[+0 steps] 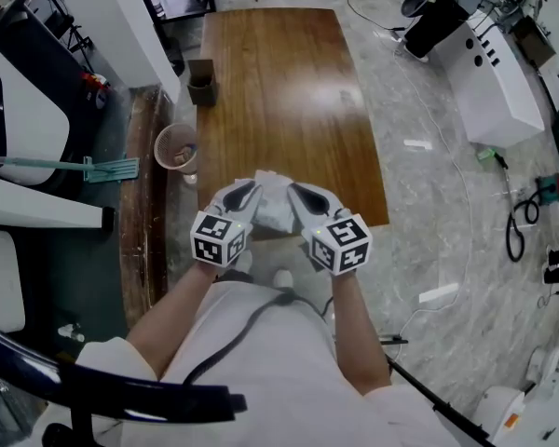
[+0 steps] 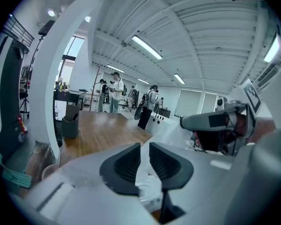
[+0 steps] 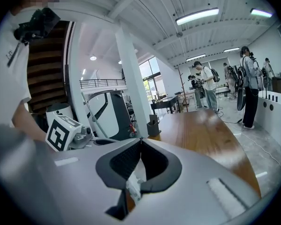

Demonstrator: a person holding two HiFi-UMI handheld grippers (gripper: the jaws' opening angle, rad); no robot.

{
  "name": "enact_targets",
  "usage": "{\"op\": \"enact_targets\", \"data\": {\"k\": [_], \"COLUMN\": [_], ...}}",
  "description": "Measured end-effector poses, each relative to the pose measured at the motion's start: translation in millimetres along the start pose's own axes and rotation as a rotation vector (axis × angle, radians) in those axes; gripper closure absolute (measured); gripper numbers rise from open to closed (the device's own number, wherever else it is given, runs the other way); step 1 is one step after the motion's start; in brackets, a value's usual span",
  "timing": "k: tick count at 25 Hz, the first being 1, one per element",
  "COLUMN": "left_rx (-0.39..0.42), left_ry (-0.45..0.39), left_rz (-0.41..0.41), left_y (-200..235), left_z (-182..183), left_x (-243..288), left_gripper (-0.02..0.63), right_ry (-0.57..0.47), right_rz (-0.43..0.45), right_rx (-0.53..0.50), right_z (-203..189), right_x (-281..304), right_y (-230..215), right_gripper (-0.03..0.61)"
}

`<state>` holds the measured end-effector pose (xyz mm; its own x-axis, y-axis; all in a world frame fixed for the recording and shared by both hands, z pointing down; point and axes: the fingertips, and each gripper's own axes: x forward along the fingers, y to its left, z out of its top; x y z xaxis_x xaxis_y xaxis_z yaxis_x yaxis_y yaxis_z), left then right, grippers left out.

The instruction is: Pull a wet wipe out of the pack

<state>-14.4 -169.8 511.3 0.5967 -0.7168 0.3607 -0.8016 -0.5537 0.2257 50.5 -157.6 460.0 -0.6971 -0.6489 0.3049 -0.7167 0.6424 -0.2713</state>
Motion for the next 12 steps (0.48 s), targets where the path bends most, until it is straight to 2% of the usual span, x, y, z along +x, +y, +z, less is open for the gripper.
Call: {"op": "enact_targets", "data": {"k": [12], "left_rx": [0.010], "left_ry": [-0.146], "left_rz": [0.005], "left_y": [-16], "left_z": [63], "left_x": [-19], "left_gripper": [0.592], "right_ry": [-0.119], "right_rz": [-0.060], "right_rx": [-0.057], "right_z": [33], "right_x": [-35], "right_y": [0], "right_gripper": [0.566]}}
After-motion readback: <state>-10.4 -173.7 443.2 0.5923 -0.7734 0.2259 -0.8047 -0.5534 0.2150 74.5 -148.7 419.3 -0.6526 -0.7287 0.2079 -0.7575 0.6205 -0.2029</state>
